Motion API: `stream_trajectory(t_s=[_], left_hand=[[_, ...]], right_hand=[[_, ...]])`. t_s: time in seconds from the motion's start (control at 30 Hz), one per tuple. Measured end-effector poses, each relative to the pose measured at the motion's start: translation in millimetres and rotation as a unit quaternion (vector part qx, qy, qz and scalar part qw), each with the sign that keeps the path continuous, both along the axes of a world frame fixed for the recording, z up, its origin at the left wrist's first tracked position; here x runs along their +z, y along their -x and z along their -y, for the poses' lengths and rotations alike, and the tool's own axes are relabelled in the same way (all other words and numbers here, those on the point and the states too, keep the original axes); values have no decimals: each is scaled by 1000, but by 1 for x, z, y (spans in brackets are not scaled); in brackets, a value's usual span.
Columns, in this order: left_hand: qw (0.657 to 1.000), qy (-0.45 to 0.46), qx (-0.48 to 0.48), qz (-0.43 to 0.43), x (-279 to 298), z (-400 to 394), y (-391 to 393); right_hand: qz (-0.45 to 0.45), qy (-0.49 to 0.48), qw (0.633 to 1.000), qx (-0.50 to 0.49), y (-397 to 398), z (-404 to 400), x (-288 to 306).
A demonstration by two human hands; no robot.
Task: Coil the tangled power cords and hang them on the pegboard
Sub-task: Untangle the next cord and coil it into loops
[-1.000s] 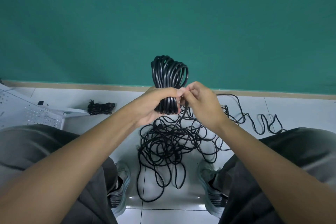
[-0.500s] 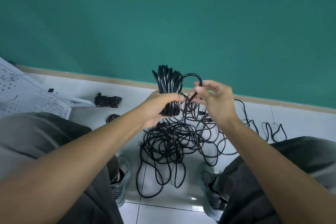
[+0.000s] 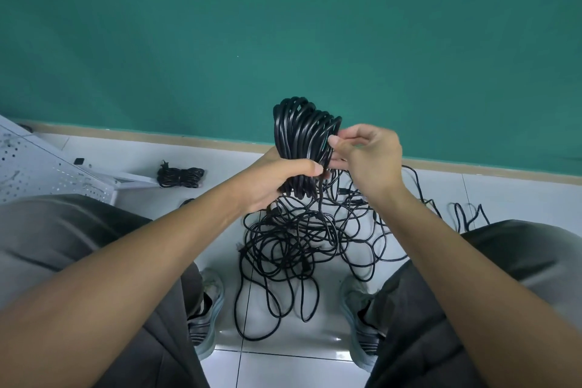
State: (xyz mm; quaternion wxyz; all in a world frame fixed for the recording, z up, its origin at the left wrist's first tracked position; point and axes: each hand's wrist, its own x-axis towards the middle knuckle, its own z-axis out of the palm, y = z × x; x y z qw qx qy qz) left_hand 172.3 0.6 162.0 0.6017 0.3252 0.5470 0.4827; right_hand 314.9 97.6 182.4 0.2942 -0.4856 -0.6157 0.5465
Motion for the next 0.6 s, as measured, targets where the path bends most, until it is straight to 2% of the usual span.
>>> stream_trajectory(t_s=[0.13,0.23,0.27,0.33,0.4,0.5,0.6], left_hand=[[1000,-6,4,21,-3,1,-2],[998,2,37,49,-7,0,-1],[998,-1,49,49,-7,-1,0],[995,-8,75,61,-6,-5,3],[991,-4,104,84,-4,-9,7],[980,0,167,107,-5,-14,18],[953,4,256,161,-7,-16,28]], right_hand=[[90,-83,991,56,0,4,1],[107,-84,981,140,-2,6,3],[84,-61,980,167,-3,5,2],[16,48,980,194,-2,8,-1],[-11,124,971,205,0,15,-9],[47,114,958,257,2,29,-22],[103,125,941,296,5,38,-30]])
